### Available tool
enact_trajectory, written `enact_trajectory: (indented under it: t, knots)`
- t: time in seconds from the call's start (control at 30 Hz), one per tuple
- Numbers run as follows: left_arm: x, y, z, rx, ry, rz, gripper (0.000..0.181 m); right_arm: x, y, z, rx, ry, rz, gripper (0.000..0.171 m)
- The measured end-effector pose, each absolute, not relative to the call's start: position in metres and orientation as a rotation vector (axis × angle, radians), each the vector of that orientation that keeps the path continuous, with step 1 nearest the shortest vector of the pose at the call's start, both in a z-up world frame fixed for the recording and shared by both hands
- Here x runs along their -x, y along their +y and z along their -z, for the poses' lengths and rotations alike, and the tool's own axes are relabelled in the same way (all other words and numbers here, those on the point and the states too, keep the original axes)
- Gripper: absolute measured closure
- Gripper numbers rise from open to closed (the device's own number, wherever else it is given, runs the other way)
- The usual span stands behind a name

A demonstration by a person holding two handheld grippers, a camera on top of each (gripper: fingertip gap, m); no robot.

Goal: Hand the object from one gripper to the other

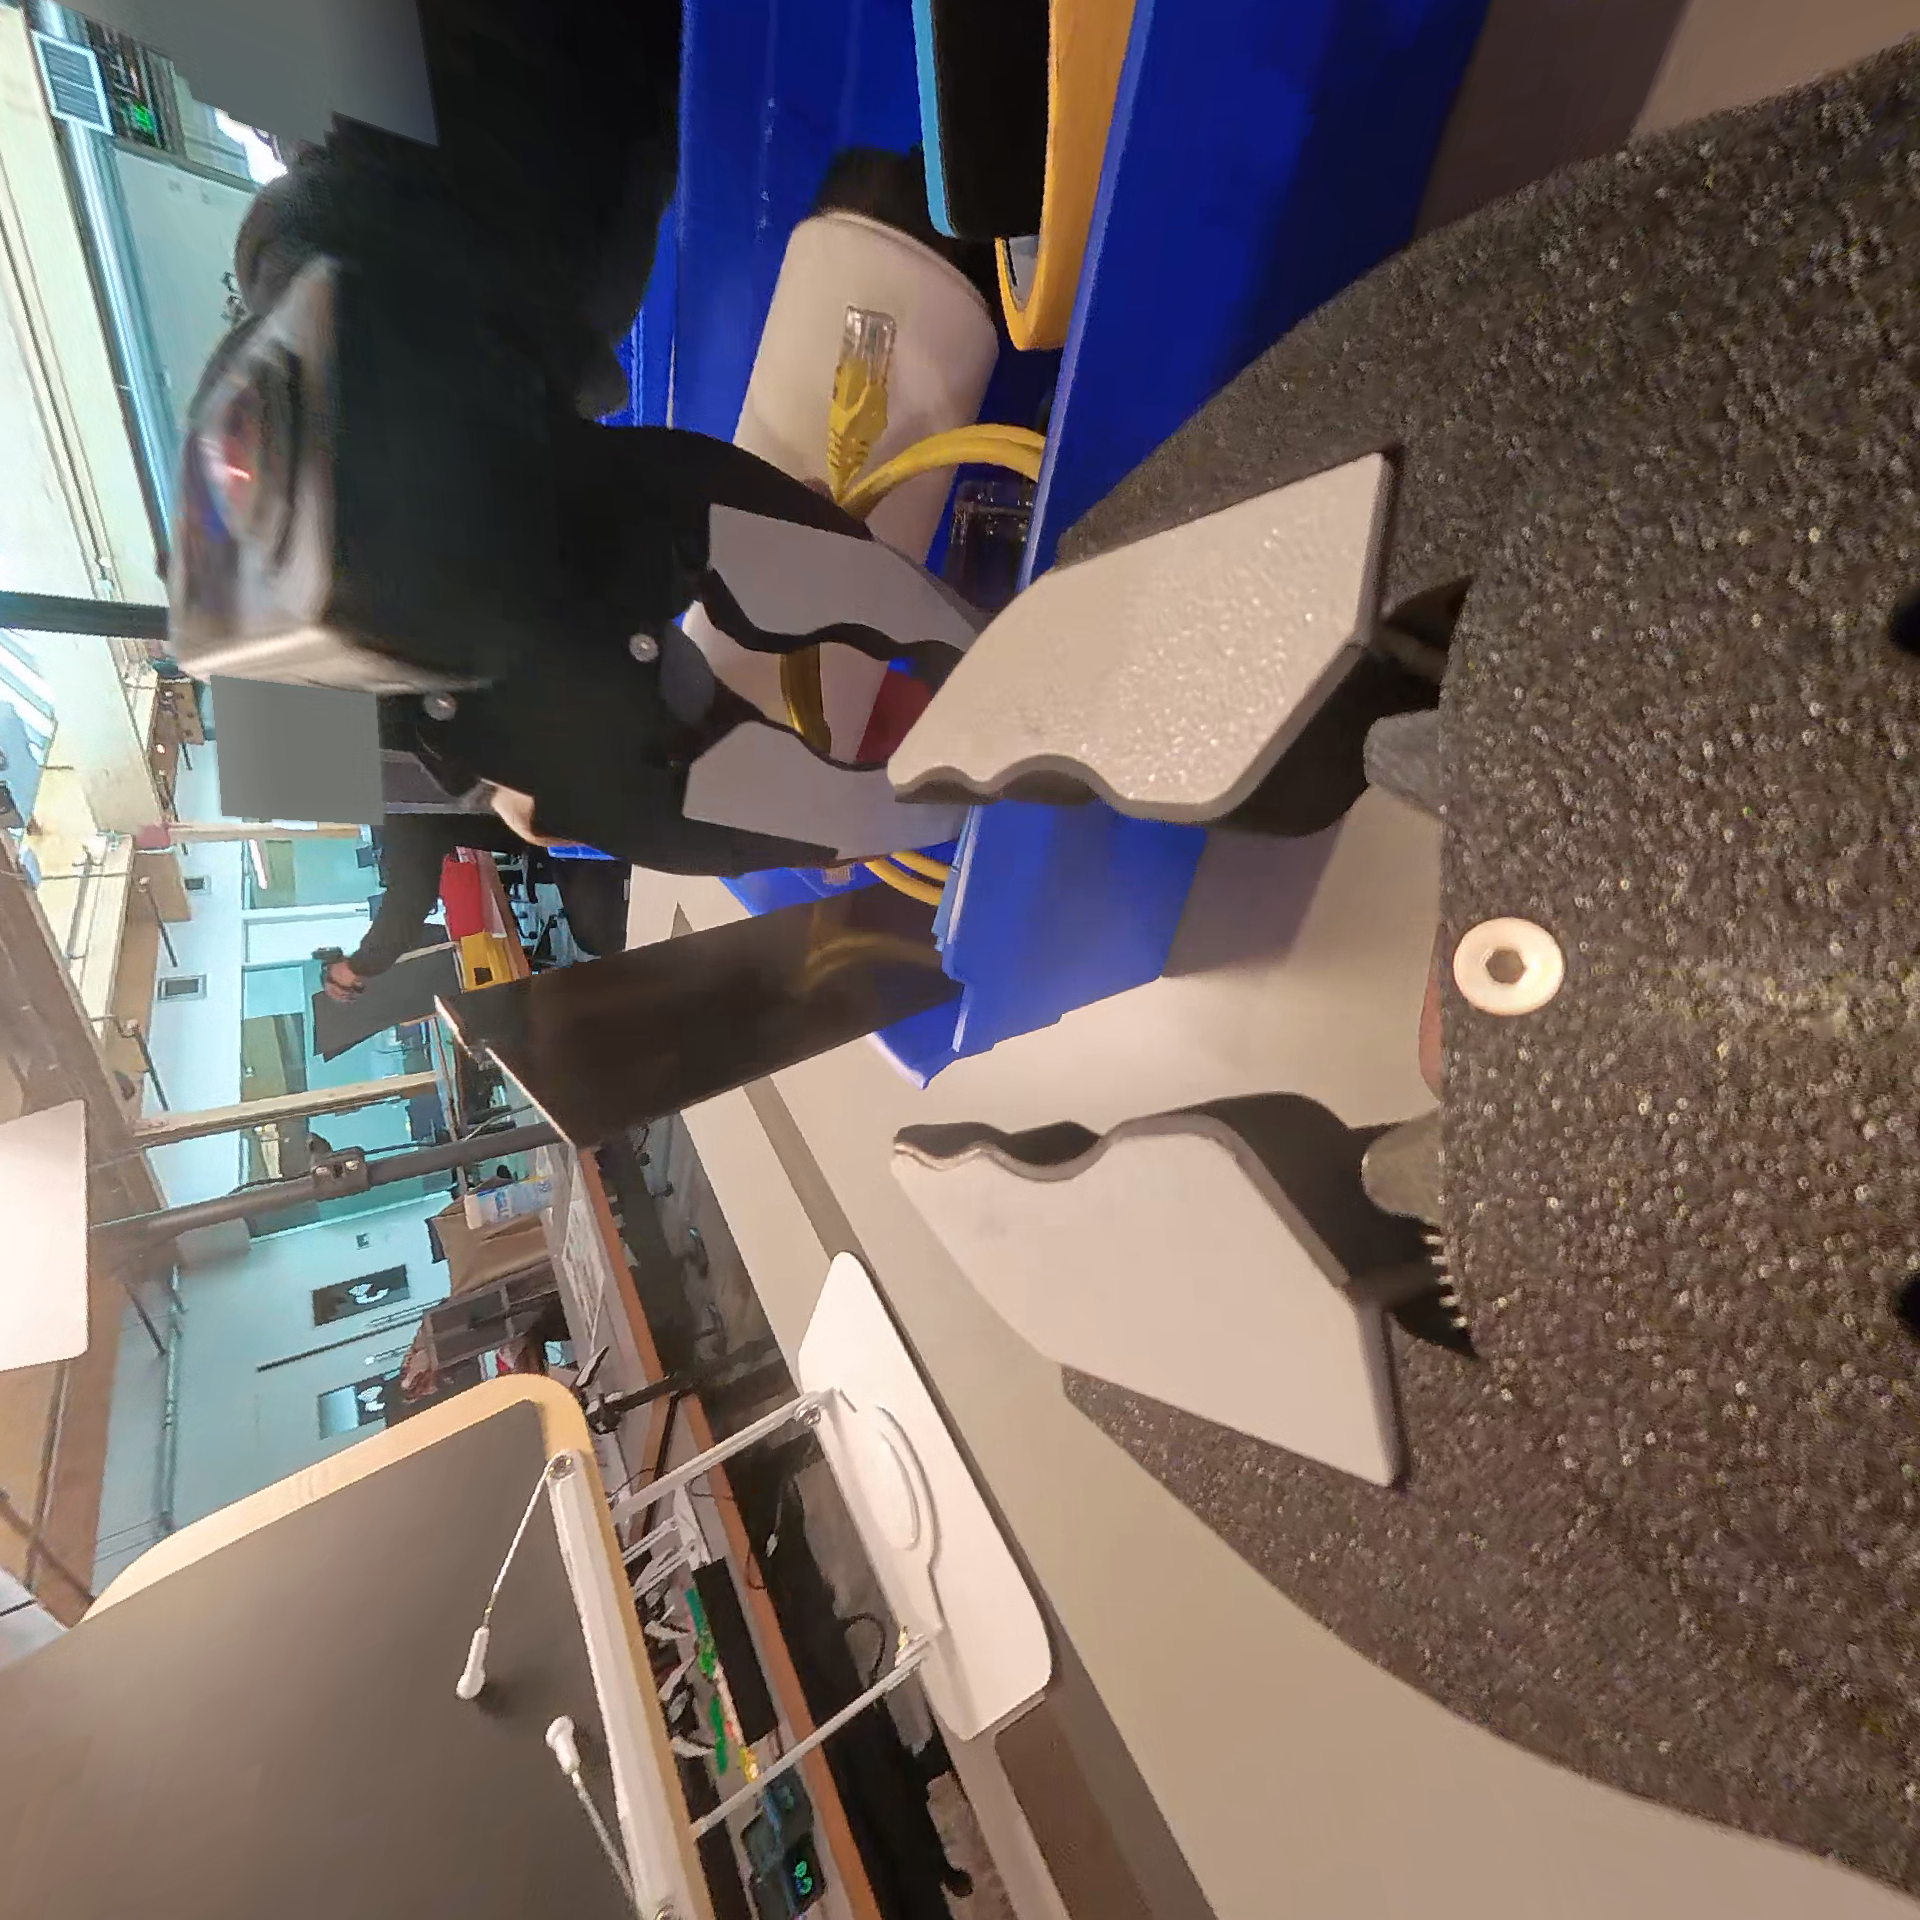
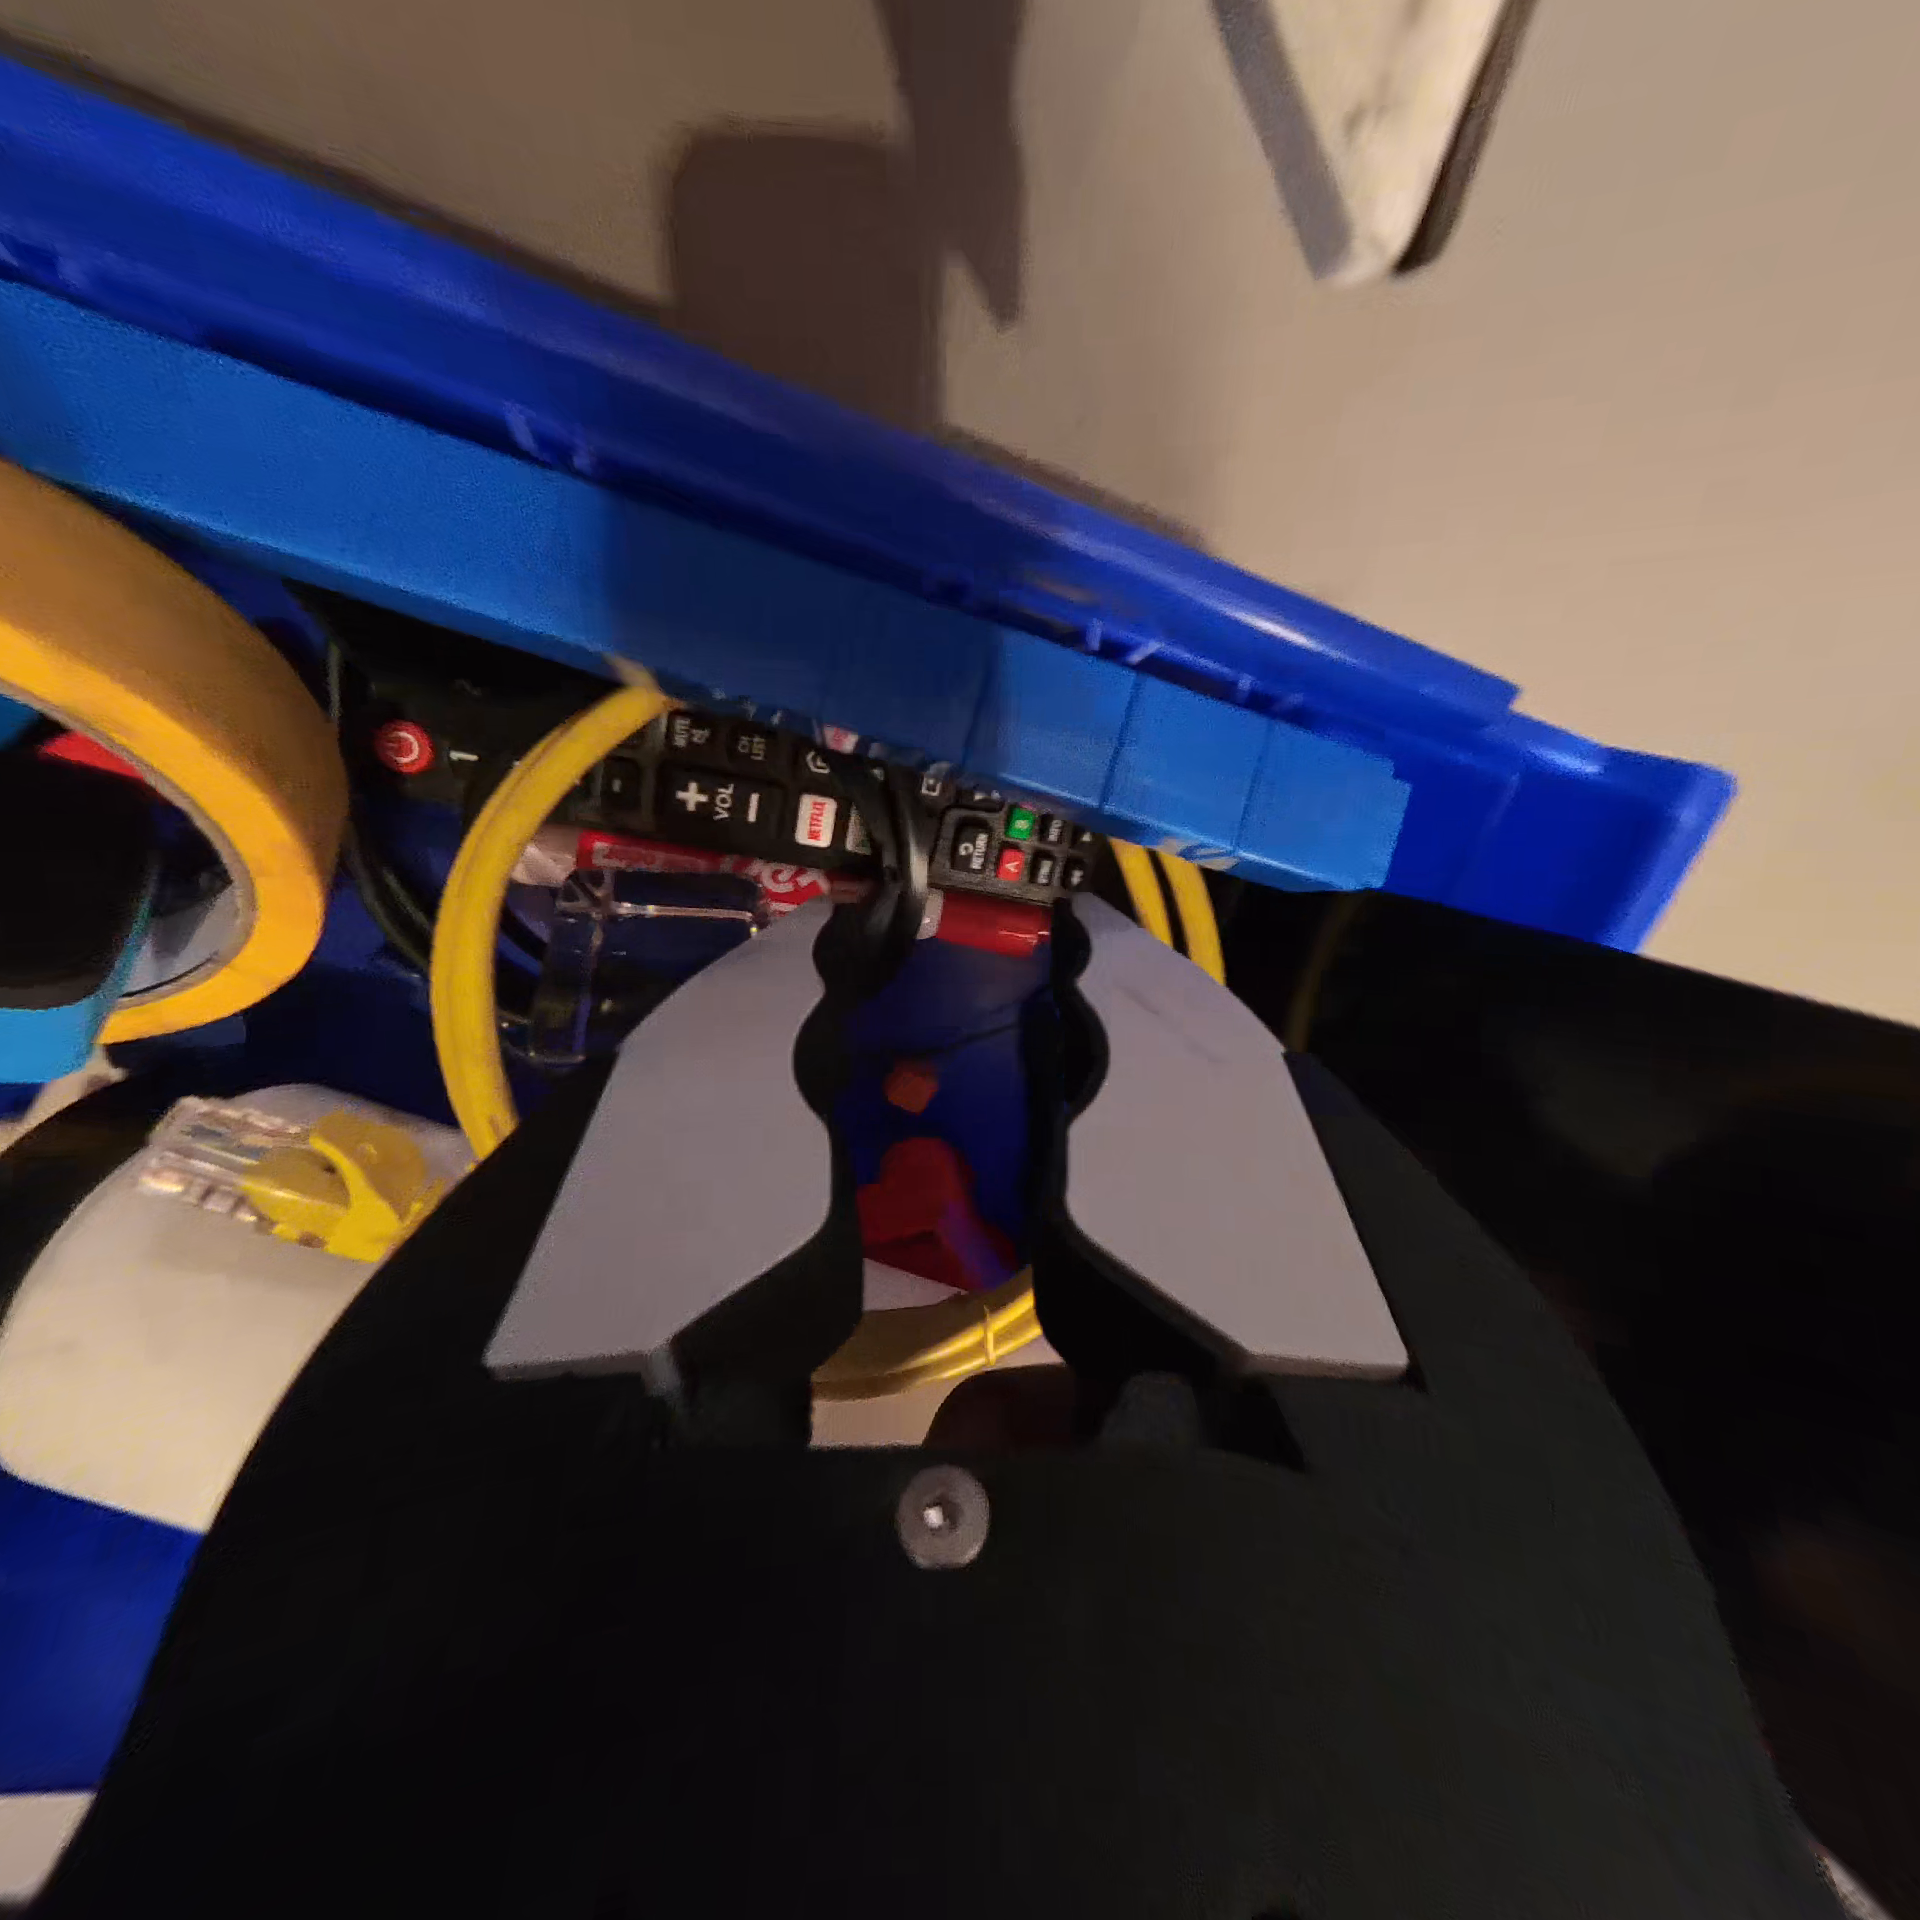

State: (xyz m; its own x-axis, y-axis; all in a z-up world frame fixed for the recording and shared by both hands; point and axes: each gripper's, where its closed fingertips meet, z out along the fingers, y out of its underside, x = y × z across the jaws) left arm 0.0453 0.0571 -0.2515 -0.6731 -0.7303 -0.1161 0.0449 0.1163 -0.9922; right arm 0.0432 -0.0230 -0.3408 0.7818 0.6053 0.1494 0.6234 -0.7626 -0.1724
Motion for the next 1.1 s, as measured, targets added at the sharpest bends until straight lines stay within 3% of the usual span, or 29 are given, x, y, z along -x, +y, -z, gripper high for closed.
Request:
enact_trajectory:
  t: [0.33, 0.7, 0.87, 1.1]
  knots:
    - [-0.053, 0.071, 0.257, 0.784, 1.777, 1.612, 0.123, -0.045, -0.025, 0.369, 2.918, -1.031, 0.153, 0.138]
    - [-0.061, 0.071, 0.25, 0.781, 1.735, 1.677, 0.127, -0.054, 0.001, 0.331, 2.566, -0.92, 0.366, 0.138]
    - [-0.083, 0.078, 0.235, 0.788, 1.689, 1.714, 0.127, -0.066, 0.012, 0.315, 2.447, -0.88, 0.494, 0.124]
    - [-0.121, 0.085, 0.242, 0.744, 1.662, 1.724, 0.128, -0.073, 0.025, 0.329, 2.23, -1.282, 0.905, 0.104]
